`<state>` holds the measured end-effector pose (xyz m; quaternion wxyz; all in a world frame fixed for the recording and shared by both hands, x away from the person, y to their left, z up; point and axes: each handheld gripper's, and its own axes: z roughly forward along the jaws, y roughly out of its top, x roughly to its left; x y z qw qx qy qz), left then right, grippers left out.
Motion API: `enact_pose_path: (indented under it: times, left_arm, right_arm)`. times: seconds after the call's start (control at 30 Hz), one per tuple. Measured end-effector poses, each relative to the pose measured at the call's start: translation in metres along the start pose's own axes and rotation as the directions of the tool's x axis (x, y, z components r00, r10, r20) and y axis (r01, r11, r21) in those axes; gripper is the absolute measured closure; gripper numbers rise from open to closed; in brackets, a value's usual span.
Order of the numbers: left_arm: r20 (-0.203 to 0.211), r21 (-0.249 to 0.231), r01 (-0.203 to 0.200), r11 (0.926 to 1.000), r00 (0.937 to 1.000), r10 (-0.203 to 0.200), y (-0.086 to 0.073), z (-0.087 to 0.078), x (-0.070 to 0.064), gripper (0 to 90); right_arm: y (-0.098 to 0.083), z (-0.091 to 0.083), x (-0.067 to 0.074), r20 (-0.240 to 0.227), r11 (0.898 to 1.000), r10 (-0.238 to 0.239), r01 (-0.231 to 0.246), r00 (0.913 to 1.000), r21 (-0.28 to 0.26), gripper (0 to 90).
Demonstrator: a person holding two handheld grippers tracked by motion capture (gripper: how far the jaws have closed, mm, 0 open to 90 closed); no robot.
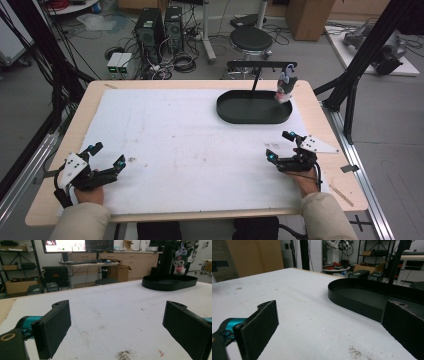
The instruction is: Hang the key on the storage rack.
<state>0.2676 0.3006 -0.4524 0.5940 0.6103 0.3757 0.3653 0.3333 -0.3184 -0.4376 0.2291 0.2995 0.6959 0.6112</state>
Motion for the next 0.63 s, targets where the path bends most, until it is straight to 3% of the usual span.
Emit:
enact_pose_path:
  times: [0.2,0.27,0.47,0.63]
  left_arm:
    - [-0.001,0.004,-0.006,1.0,1.0,0.006,0.0,0.0,0.0,8.5]
    - [-0.002,0.008,-0.005,1.0,1.0,0.005,0.0,0.001,0.0,8.5]
    - [-0.002,-0.001,-0.002,1.0,1.0,0.002,0.0,0.0,0.0,8.5]
    - [0.004,0.006,0.007,1.0,1.0,-0.007,0.0,0.0,0.001,8.5]
  right_arm:
    - [-0.013,-0.004,0.005,0.005,0.999,0.003,-0.003,1.0,-0.04,0.4]
    - [-0.013,-0.005,0.005,-0.012,0.999,0.02,-0.021,0.9997,-0.047,0.4]
    - [-0.013,-0.003,0.007,-0.009,0.999,-0.025,0.025,0.9996,-0.036,0.4]
    - [-0.014,-0.003,0.009,0.012,0.999,-0.031,0.031,0.9995,-0.042,0.4]
